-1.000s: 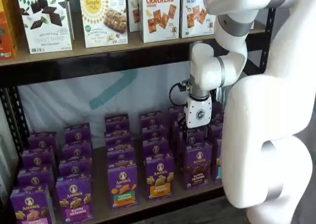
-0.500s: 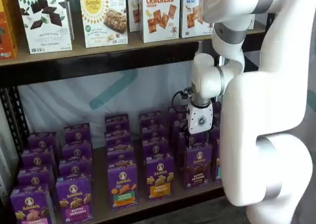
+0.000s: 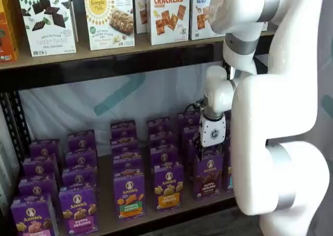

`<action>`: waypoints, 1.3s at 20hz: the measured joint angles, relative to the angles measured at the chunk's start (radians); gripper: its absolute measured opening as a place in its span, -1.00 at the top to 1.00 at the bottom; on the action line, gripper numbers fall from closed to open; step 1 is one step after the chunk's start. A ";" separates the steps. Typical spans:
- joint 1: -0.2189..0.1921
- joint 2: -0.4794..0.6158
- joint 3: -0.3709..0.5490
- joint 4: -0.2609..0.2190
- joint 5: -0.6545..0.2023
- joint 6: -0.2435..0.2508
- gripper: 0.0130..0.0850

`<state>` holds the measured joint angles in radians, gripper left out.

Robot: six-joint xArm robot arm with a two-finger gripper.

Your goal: Pick up the purple box with a brown patch in the center, on the bottom shelf, the fifth box from the left

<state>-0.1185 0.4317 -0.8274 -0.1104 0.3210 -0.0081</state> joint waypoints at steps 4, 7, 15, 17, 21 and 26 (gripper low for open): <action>-0.014 0.060 -0.051 -0.004 -0.015 -0.009 -1.00; -0.021 0.102 -0.095 0.010 -0.016 -0.031 -1.00; -0.049 0.233 -0.270 0.032 0.024 -0.079 -1.00; -0.058 0.261 -0.310 0.028 0.038 -0.085 -1.00; -0.072 0.301 -0.365 0.023 0.055 -0.095 -1.00; -0.086 0.345 -0.425 0.022 0.068 -0.108 -1.00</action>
<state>-0.2043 0.7766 -1.2520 -0.0881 0.3888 -0.1165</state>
